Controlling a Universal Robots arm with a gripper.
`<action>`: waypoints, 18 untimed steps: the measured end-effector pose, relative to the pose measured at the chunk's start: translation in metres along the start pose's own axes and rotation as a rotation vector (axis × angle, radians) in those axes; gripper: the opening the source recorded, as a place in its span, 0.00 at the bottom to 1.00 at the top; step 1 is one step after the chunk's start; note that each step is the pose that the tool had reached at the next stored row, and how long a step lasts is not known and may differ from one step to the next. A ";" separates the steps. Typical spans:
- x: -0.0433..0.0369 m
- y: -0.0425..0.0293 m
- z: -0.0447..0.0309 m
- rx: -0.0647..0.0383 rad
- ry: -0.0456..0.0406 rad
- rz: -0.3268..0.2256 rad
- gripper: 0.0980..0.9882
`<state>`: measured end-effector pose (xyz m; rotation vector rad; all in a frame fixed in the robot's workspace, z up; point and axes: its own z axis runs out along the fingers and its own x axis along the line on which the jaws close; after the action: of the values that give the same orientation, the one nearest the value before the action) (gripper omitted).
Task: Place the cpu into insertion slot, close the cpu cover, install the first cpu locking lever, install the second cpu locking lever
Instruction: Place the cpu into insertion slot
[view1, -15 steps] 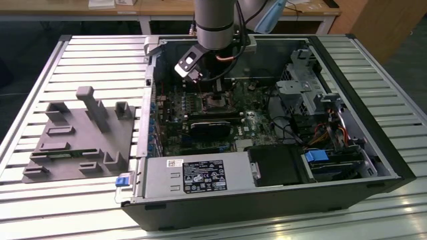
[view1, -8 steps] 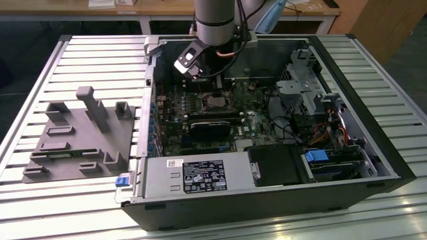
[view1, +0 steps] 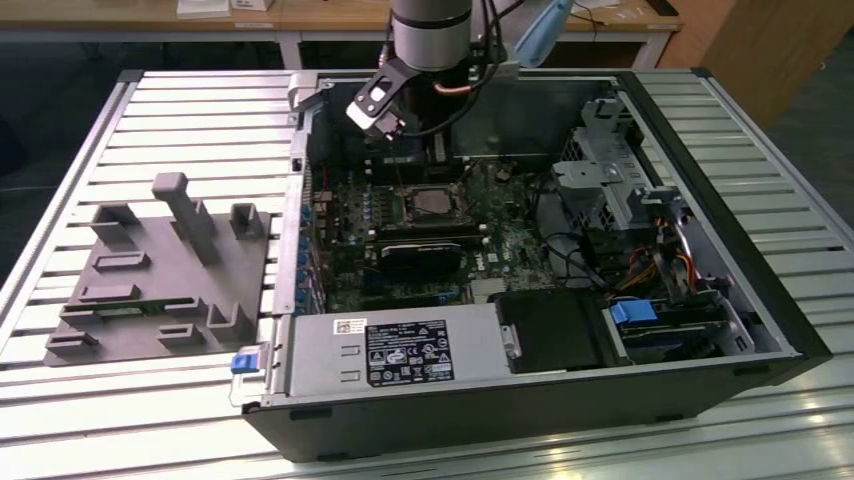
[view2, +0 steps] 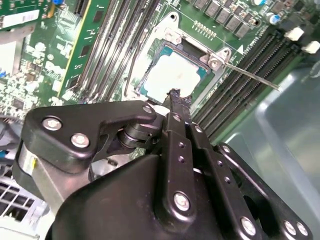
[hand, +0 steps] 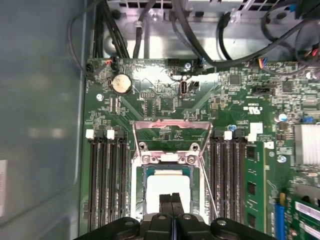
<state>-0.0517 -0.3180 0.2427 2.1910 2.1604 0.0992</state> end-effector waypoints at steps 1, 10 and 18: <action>0.0000 0.0002 -0.0027 0.000 0.0000 0.000 0.00; 0.0000 0.0010 -0.0112 0.000 0.0002 0.000 0.00; 0.0001 0.0081 -0.0106 0.029 -0.0019 0.001 0.00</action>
<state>-0.0446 -0.3180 0.2539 2.2062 2.1736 0.0662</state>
